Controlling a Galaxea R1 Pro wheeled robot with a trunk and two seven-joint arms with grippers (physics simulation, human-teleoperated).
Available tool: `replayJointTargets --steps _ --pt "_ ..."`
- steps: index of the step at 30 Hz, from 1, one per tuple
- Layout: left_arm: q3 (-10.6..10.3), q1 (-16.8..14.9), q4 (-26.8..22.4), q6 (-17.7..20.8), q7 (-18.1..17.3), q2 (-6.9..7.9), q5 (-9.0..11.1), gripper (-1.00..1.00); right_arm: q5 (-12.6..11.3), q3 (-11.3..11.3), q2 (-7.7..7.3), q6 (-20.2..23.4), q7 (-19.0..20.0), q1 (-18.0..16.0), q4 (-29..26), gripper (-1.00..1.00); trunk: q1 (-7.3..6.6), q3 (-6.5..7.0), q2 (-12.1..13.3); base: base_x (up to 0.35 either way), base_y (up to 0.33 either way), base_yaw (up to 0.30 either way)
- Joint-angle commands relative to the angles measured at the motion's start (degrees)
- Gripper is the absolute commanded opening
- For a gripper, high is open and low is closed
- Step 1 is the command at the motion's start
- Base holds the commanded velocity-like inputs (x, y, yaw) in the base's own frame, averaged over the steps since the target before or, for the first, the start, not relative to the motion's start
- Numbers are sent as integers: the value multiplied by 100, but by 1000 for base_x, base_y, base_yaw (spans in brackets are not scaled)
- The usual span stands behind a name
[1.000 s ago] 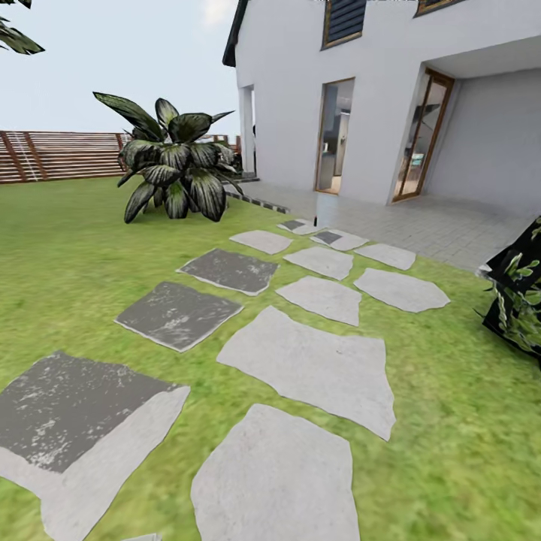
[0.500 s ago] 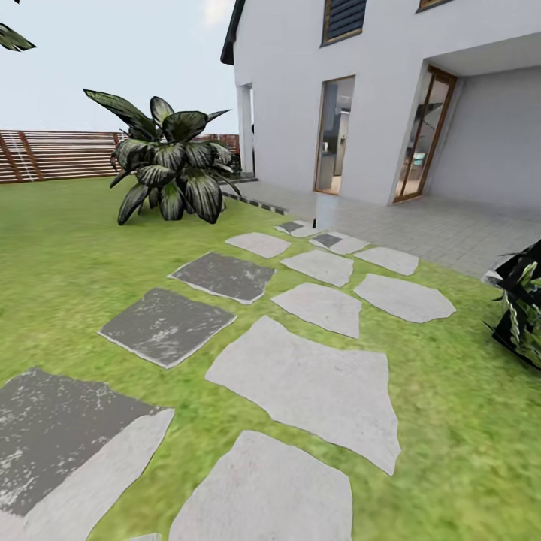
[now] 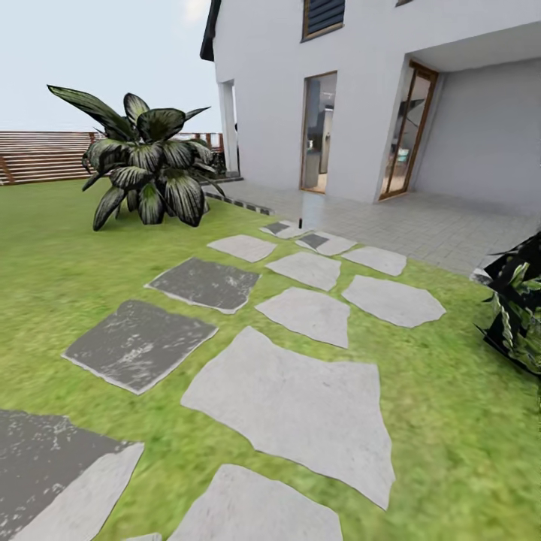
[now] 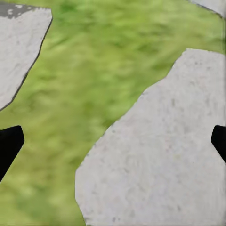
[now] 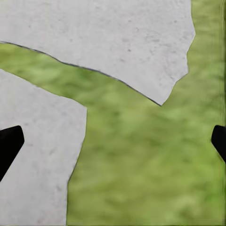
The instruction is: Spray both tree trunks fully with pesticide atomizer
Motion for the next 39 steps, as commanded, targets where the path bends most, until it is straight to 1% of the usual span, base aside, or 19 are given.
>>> replayJointTargets --steps 1,39 --pt "5 -2 4 -19 1 0 9 100 4 -2 0 -18 -3 -4 6 100 3 -5 -2 340 -107 -63" --pt "9 -2 4 -19 1 0 9 100 7 -2 0 -18 -3 -4 6 100 3 -5 -2 340 -107 -3"
